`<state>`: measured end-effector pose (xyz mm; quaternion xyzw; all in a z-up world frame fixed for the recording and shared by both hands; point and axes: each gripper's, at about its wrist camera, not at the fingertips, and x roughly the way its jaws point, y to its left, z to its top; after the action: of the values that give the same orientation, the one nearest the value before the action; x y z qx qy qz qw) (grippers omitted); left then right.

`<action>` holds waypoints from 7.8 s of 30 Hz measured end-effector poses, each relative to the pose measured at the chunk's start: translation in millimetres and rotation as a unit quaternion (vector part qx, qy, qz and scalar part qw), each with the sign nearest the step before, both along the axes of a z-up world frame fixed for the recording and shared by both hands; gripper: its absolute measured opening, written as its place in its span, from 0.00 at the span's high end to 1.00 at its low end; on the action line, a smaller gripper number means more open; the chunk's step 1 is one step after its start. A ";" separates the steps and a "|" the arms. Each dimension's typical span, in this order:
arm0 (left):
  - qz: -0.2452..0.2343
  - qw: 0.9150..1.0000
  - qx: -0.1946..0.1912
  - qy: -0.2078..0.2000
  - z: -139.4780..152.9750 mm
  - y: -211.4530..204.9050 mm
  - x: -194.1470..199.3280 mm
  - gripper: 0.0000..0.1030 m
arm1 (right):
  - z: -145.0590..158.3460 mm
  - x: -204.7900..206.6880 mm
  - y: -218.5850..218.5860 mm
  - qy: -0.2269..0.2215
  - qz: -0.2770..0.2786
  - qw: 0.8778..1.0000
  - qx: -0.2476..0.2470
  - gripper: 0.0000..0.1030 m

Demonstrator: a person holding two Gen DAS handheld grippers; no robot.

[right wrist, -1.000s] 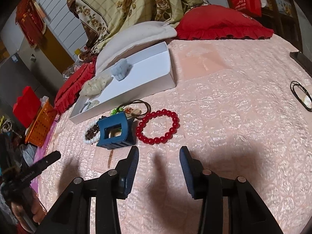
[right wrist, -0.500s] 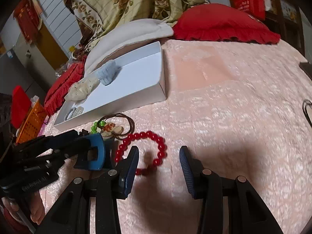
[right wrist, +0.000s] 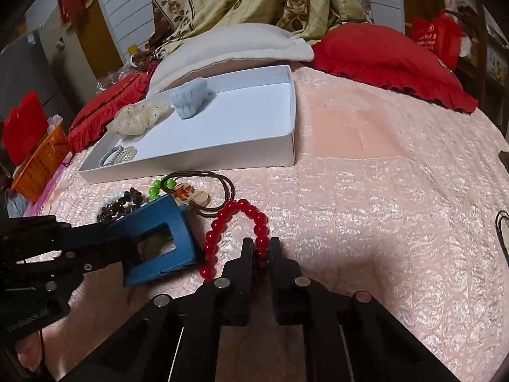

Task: Organize jewelry
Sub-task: 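Grasp the blue claw clip with the left tool while the right tool grasps the red bead bracelet, then carry the clip and red bracelet into the white box and release both, then grasp the brown bead bracelet with the left tool while the right tool grasps the black charm hair tie, then carry both items into the white box and open both tools, then grasp the white pearl bracelet with the left tool while the right tool grasps the green bead bracelet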

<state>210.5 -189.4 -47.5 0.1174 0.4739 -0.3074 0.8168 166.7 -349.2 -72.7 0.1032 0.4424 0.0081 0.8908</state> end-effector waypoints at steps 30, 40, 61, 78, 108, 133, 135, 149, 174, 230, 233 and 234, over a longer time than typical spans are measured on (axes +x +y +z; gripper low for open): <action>0.107 0.992 -0.063 -0.022 94.7 48.1 104.7 0.98 | 121.1 76.5 2.6 -0.077 0.014 0.997 0.022 0.92; 0.101 0.990 -0.098 -0.006 80.5 5.8 184.3 0.98 | 86.1 188.6 4.5 -0.034 -0.014 0.999 -0.021 0.92; 0.098 0.990 -0.096 0.014 70.1 -4.8 189.0 0.68 | 67.0 166.5 -43.7 -0.011 -0.061 0.997 0.041 0.62; 0.251 0.965 -0.064 -0.032 61.7 169.8 42.1 0.62 | 60.1 7.8 -7.9 -0.031 -0.005 1.000 -0.002 0.62; 0.098 0.995 -0.020 -0.002 9.0 79.8 46.2 0.63 | 22.7 24.2 22.1 0.010 0.015 0.998 0.066 0.62; 0.099 0.990 -0.092 0.036 32.9 117.2 40.0 0.93 | 2.2 65.5 50.2 0.015 0.045 0.997 -0.057 0.95; 0.100 0.990 -0.095 0.034 37.1 121.2 36.8 0.93 | 4.9 60.7 52.8 0.016 0.049 0.997 -0.055 0.96; 0.116 0.985 -0.127 -0.003 99.1 143.6 37.8 0.93 | 99.6 45.5 34.6 -0.066 0.031 0.997 0.016 0.96; 0.137 0.990 -0.045 -0.002 44.3 80.5 173.7 0.90 | 32.4 153.4 57.1 0.016 0.010 0.997 0.075 0.95; 0.123 0.991 -0.060 0.001 18.8 109.5 5.9 0.92 | 30.8 31.9 78.2 -0.027 0.080 0.996 -0.021 0.92; 0.122 0.990 -0.070 -0.008 38.2 114.1 -3.5 0.92 | 45.5 24.3 73.6 -0.040 0.076 0.996 -0.013 0.92; 0.121 0.990 -0.072 -0.011 43.2 115.7 -4.9 0.92 | 51.9 21.3 71.8 -0.045 0.074 0.996 -0.012 0.92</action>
<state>205.6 -73.7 -4.3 0.0032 0.4521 -0.2380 0.8596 188.0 -277.4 -20.8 0.0587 0.4080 0.0731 0.9082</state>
